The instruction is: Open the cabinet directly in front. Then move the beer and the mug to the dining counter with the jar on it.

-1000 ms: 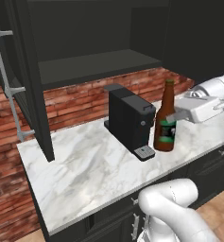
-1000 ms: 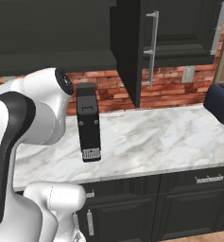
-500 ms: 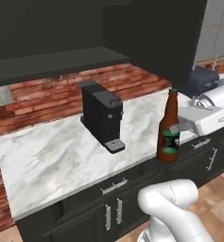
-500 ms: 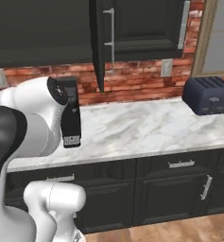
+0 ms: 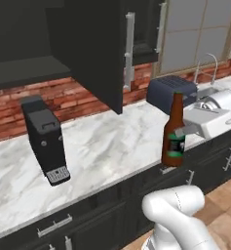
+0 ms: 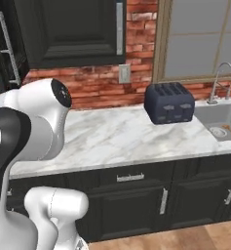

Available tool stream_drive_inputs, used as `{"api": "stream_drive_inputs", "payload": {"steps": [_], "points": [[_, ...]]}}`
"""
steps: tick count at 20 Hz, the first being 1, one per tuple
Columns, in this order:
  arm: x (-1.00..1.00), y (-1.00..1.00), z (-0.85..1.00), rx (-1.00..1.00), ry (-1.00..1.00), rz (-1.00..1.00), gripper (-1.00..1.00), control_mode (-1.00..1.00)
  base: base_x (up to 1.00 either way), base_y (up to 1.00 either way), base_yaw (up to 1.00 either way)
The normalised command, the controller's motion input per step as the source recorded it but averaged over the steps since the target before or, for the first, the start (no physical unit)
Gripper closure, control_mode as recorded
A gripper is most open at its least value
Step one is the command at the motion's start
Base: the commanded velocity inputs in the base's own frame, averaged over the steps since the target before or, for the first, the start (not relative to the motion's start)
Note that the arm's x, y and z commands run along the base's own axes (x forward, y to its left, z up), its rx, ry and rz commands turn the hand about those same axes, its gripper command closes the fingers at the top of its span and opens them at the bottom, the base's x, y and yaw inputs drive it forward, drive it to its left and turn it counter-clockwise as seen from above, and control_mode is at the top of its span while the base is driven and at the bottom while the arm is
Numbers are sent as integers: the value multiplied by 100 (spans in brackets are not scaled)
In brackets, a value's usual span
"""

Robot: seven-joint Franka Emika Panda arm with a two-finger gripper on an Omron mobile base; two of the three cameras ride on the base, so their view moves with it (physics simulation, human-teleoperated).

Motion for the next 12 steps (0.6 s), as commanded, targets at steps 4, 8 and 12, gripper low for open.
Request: {"api": "stream_drive_inputs", "payload": {"steps": [4, 8, 12], "points": [[0, 0, 0, 0, 0, 0, 100, 100, 55, -100, 0], [0, 0, 0, 0, 0, 0, 100, 100, 58, -100, 2], [0, 0, 0, 0, 0, 0, 100, 100, 65, -100, 9]]}}
